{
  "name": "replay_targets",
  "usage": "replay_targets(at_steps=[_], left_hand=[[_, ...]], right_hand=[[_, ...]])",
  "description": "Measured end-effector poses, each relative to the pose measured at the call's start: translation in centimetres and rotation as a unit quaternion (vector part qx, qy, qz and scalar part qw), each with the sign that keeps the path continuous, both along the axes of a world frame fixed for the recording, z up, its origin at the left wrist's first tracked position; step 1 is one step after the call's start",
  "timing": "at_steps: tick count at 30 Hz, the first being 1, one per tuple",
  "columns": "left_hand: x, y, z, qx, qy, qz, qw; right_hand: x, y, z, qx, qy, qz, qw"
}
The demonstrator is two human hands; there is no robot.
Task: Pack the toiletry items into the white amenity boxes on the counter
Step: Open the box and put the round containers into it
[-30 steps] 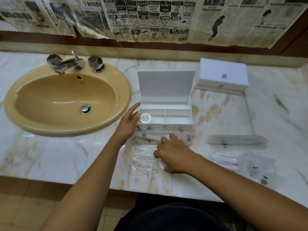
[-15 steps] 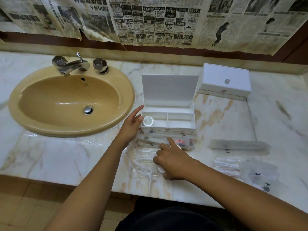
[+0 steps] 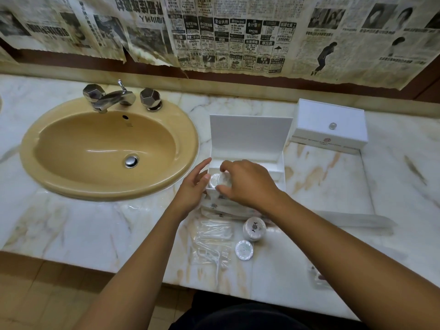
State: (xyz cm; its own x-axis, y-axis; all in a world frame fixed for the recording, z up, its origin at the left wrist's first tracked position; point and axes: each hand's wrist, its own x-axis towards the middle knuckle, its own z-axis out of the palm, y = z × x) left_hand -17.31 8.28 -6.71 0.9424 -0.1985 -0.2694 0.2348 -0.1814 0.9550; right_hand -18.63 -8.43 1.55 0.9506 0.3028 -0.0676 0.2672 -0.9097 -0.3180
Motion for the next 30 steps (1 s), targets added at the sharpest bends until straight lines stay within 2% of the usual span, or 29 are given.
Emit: replay_targets(at_steps=[17, 24, 30], left_hand=[[0.0, 0.0, 0.5, -0.004, 0.008, 0.001, 1.0], [0.1, 0.2, 0.5, 0.002, 0.013, -0.002, 1.0], [0.1, 0.0, 0.7, 0.0, 0.005, -0.003, 1.0]], right_hand=[[2.5, 1.5, -3.1, -0.031, -0.016, -0.034, 0.999], [2.2, 1.5, -2.8, 0.003, 0.006, -0.024, 1.0], [1.4, 0.6, -2.0, 0.023, -0.01, -0.028, 0.999]])
